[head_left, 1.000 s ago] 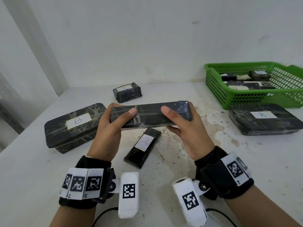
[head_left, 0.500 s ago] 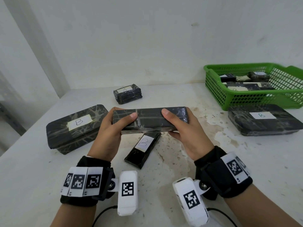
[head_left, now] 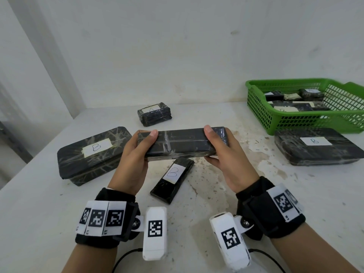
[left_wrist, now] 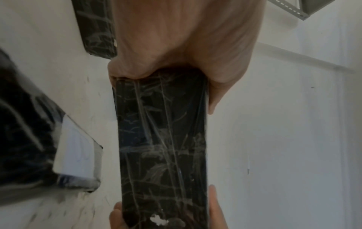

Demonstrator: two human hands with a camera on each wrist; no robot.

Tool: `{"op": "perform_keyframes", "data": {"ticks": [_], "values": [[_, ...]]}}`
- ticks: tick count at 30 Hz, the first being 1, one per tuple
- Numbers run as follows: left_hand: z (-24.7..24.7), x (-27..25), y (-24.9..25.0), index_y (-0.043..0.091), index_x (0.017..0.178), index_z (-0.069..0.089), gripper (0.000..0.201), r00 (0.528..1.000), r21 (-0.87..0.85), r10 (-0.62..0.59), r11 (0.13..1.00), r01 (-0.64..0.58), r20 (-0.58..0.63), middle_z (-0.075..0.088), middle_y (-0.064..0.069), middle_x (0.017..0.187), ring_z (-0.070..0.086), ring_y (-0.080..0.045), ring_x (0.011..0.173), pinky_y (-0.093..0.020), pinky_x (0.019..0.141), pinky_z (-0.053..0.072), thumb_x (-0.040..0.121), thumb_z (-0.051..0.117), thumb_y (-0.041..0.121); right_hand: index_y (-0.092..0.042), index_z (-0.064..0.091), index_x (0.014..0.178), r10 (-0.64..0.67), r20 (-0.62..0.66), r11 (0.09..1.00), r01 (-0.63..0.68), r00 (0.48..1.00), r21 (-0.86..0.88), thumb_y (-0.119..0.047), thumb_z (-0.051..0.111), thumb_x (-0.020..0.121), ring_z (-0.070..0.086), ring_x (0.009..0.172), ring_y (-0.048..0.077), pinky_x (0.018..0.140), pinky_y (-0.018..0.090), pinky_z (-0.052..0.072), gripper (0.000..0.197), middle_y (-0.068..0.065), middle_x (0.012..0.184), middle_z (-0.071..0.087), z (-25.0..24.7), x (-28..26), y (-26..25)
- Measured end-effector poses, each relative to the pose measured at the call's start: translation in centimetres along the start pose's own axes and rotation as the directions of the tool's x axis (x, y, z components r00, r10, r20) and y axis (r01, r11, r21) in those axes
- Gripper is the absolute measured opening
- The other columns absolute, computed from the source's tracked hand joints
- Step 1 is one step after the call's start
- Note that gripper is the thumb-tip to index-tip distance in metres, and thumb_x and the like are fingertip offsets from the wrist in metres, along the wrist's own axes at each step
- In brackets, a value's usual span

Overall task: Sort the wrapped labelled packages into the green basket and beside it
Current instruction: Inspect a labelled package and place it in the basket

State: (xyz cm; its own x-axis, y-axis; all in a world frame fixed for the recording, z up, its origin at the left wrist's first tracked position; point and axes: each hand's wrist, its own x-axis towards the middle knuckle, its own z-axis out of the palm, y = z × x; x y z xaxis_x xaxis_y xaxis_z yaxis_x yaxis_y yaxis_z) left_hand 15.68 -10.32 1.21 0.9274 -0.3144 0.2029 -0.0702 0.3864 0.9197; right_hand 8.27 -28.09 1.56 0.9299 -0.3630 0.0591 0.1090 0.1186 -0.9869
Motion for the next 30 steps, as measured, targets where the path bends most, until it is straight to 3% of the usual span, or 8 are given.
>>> {"op": "perform_keyframes", "data": {"ticks": [6,9,13,17,20,25,28,30], "values": [[-0.2,0.1,0.2,0.01,0.086,0.056,0.016,1.0,0.0,0.01,1.0,-0.01,0.008,0.07,0.004,0.073,0.067,-0.009,0.073,-0.018,0.07,0.052,0.087,0.056,0.025,-0.021,0.057,0.105,0.008,0.017,1.0,-0.008,1.0,-0.024,-0.049,0.058,0.09,0.066,0.09,0.003,0.098,0.037,0.052,0.031,-0.013,0.094,0.07,-0.2,0.0,-0.1],[-0.3,0.2,0.3,0.009,0.087,0.055,0.019,1.0,-0.01,0.001,1.0,-0.001,-0.011,0.069,0.002,0.076,0.067,-0.011,0.076,-0.021,0.074,0.053,0.086,0.056,0.028,-0.022,0.058,0.112,-0.011,0.009,0.999,0.011,1.0,-0.042,-0.06,0.052,0.084,0.067,0.093,0.002,0.096,0.039,0.054,0.048,-0.01,0.1,0.069,-0.1,0.1,-0.3],[-0.3,0.1,0.8,0.001,0.112,0.061,0.039,0.996,-0.102,-0.081,0.992,0.076,-0.049,0.071,-0.012,0.107,0.067,-0.025,0.104,-0.037,0.094,0.054,0.092,0.052,0.033,-0.027,0.051,0.127,0.049,-0.002,0.998,-0.049,0.999,0.033,-0.071,0.033,0.086,0.069,0.102,0.019,0.081,0.04,0.061,0.063,0.004,0.119,0.066,-0.5,0.3,-0.7],[0.0,-0.2,1.4,0.001,0.13,0.057,0.048,0.989,-0.185,-0.145,0.973,0.139,-0.021,0.065,-0.016,0.128,0.061,-0.03,0.122,-0.046,0.106,0.046,0.101,0.04,0.035,-0.033,0.05,0.133,0.221,0.122,0.954,-0.241,0.968,0.178,-0.07,0.04,0.084,0.075,0.076,0.03,0.056,0.03,0.061,0.062,0.007,0.123,0.067,-0.6,0.2,-1.0],[0.1,-0.4,1.4,0.004,0.133,0.055,0.05,0.984,-0.2,-0.177,0.963,0.18,0.035,0.063,-0.017,0.131,0.058,-0.032,0.125,-0.051,0.11,0.041,0.101,0.038,0.038,-0.029,0.053,0.138,0.243,0.33,0.828,-0.372,0.912,0.42,-0.07,0.044,0.078,0.074,0.072,0.031,0.044,0.024,0.056,0.073,0.014,0.13,0.063,-0.6,0.0,-1.1],[0.3,-0.4,0.7,0.004,0.132,0.057,0.052,0.975,-0.086,-0.213,0.972,0.218,0.064,0.063,-0.018,0.131,0.06,-0.031,0.122,-0.051,0.106,0.044,0.098,0.048,0.042,-0.019,0.053,0.141,0.065,0.655,0.524,-0.584,0.753,0.62,-0.062,0.063,0.079,0.062,0.115,0.046,0.051,0.027,0.059,0.076,0.021,0.146,0.048,-1.2,0.3,-0.4],[0.2,-0.2,0.4,0.006,0.133,0.054,0.056,0.983,-0.021,-0.177,0.984,0.176,-0.045,0.067,-0.012,0.12,0.067,-0.025,0.102,-0.05,0.095,0.044,0.087,0.057,0.038,-0.014,0.054,0.138,-0.009,0.597,0.548,-0.495,0.802,0.674,-0.049,0.077,0.075,0.056,0.117,0.053,0.061,0.033,0.062,0.075,0.019,0.152,0.04,-1.3,0.6,0.0],[0.0,-0.1,0.1,0.013,0.137,0.049,0.056,0.981,-0.017,-0.18,0.984,0.179,-0.072,0.068,-0.005,0.116,0.063,-0.027,0.11,-0.051,0.092,0.047,0.085,0.06,0.031,-0.011,0.054,0.134,-0.017,0.494,0.632,-0.373,0.869,0.679,-0.045,0.082,0.071,0.06,0.109,0.053,0.068,0.035,0.062,0.077,0.022,0.143,0.048,-1.0,0.7,-0.1]]}}
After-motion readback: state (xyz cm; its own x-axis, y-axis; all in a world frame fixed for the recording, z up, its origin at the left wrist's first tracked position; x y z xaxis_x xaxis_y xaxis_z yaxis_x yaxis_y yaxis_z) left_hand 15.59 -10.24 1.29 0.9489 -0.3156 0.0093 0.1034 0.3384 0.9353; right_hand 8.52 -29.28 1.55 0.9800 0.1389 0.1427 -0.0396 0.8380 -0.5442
